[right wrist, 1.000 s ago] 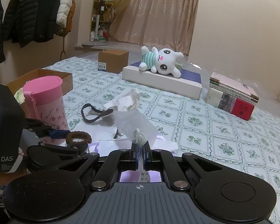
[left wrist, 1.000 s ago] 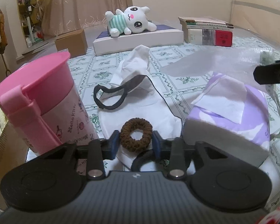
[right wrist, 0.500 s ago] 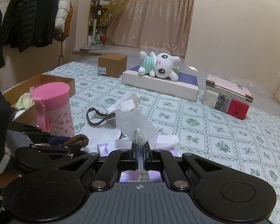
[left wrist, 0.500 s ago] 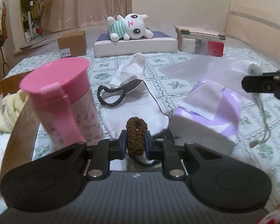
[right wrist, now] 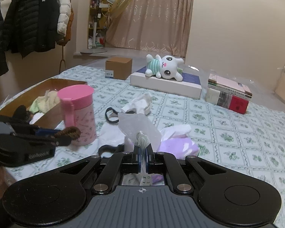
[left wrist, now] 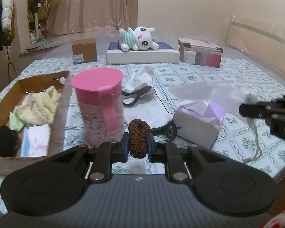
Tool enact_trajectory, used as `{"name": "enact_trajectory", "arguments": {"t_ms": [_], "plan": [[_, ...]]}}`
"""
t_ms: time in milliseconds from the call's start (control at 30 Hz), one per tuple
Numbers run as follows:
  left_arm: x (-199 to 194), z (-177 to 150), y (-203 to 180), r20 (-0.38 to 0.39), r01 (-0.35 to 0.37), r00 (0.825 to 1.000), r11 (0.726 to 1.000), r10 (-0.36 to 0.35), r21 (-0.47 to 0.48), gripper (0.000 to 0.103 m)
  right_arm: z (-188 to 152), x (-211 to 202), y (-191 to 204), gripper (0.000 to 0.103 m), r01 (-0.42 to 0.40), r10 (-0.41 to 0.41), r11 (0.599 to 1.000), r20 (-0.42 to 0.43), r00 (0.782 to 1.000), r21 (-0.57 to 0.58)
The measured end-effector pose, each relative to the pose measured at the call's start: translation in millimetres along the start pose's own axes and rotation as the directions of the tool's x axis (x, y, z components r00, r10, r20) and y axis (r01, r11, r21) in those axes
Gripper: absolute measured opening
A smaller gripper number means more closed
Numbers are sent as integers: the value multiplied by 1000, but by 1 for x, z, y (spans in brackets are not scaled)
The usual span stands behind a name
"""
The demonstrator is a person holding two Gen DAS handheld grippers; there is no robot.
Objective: Organize soft objects
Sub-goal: 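Carry the hair tie and mesh bag over the cardboard box with both grippers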
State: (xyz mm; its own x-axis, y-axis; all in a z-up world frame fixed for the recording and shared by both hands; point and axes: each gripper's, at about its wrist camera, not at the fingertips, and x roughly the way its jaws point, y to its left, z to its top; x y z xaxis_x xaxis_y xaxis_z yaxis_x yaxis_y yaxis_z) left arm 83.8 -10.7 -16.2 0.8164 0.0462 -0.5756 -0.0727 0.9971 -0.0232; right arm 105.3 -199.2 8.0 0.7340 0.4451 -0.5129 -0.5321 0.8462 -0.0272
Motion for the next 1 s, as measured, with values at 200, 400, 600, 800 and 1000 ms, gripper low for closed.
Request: {"name": "enact_trajectory", "arguments": {"t_ms": [200,400,600,800,1000], "plan": [[-30,-1,14,19,-4,1000,1000,4,-6,16,-6,-15,22,4,-21,21,1000,-8,1000,-9],[-52,-2,28,34,-10,999,1000,10,-15,16,-7,-24,37,4,-72,72,997,-17,997,4],[-66,-3,41,33,-16,999,999,17,-35,16,-6,-28,49,4,-104,104,994,-16,994,-10],[-74,-6,53,27,-36,999,998,38,-50,16,0,-30,59,4,-169,169,986,-19,985,-9],[-83,-7,74,27,-76,997,995,78,-67,16,10,-26,77,4,-231,231,972,-15,973,-30]]}}
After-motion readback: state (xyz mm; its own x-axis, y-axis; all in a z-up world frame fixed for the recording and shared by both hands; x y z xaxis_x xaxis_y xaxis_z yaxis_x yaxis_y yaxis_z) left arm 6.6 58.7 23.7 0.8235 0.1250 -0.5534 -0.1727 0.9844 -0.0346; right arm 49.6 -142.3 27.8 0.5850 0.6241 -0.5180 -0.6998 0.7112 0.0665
